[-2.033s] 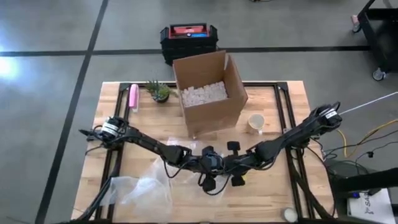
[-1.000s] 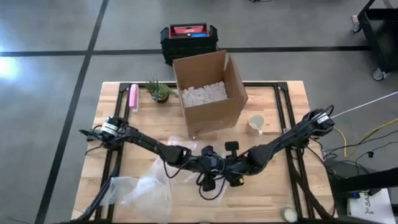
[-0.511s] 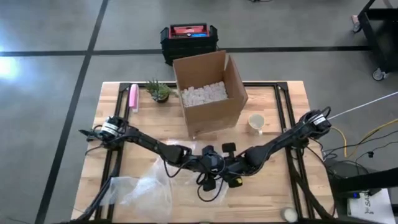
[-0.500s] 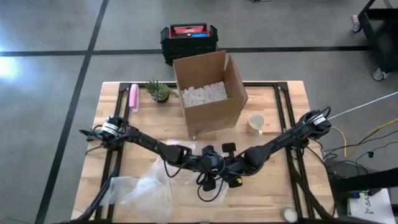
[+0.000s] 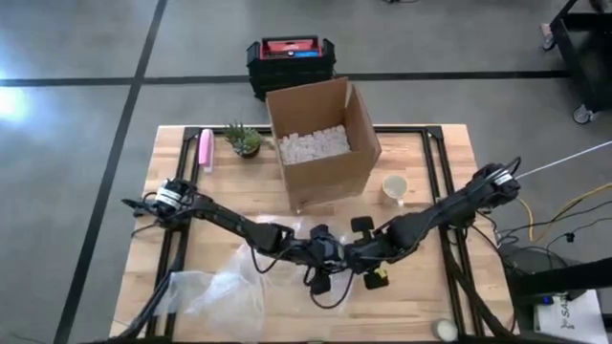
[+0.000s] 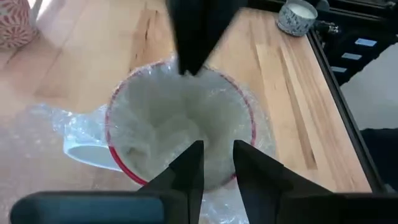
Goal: Wrap mug
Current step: Wrap the gray mug with bubble wrap
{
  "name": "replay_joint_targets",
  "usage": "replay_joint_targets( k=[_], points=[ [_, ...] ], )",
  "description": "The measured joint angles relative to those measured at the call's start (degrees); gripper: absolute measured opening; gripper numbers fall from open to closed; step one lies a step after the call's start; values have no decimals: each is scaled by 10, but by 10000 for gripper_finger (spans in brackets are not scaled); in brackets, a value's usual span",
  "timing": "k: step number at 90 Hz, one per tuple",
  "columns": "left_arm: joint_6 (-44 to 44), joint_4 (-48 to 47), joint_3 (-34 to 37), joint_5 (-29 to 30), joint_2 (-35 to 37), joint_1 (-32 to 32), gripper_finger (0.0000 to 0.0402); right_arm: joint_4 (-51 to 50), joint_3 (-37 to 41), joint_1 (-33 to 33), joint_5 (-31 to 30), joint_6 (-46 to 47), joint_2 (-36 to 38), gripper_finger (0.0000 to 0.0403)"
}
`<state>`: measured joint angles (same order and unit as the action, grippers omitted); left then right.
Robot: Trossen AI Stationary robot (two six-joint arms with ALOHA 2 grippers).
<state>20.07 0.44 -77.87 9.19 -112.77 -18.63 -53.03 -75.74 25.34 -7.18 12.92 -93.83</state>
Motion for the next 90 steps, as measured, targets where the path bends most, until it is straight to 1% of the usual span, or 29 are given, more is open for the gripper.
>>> replay_joint_targets(
  k=[12,35,50,60,68,76,83,90],
  points=[
    [-1,1,0,3,0,0,75,15,21,0,-4,1,-22,2],
    [-1,2,1,3,8,0,75,41,27,-1,-9,-1,-50,2],
    [0,-34,-5,3,43,-1,75,43,11,-1,-14,-10,-44,2],
    [0,-59,-11,3,78,-4,75,18,-9,-1,-18,-10,-20,2],
    [7,-118,-12,3,105,-9,75,-5,-17,2,-18,0,-1,2],
    [43,-228,-12,3,134,-14,75,-40,-17,12,-18,35,28,2],
    [85,-348,-12,3,154,-17,75,-75,-16,32,-18,87,57,2],
    [131,-447,-8,3,163,-20,75,-75,-10,59,-19,141,83,2]
  ],
)
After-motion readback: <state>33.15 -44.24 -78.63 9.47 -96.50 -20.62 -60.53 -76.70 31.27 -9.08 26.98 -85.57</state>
